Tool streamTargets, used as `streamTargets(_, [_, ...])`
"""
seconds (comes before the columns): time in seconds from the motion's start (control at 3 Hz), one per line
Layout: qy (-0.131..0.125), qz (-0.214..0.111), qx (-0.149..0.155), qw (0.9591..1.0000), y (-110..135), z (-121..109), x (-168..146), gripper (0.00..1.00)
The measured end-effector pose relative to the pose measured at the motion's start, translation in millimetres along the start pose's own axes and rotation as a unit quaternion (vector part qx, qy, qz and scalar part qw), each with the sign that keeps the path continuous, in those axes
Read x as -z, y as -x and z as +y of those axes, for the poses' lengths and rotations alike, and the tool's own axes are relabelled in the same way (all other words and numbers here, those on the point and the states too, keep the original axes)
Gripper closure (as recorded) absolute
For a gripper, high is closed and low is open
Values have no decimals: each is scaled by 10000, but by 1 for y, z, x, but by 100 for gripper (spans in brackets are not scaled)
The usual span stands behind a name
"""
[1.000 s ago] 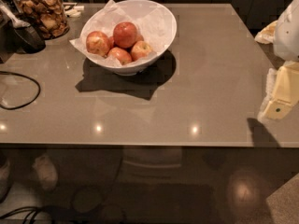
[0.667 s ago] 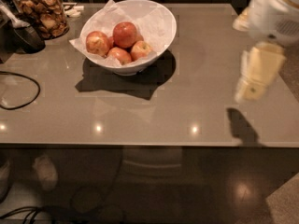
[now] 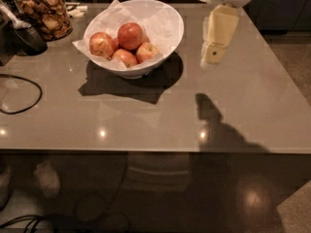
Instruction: Pick apple from white bowl
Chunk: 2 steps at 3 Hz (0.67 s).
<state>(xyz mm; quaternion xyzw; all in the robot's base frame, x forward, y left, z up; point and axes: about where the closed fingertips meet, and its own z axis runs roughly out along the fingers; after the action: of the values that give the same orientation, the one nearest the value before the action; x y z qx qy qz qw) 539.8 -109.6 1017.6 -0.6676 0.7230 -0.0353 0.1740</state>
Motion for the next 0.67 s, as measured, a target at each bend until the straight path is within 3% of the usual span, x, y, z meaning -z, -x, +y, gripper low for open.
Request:
streamTargets(0.33, [-116, -106, 18, 9999, 8, -5, 1, 0])
streamTargets(0.67, [21, -416, -313, 9986, 16, -15, -14, 0])
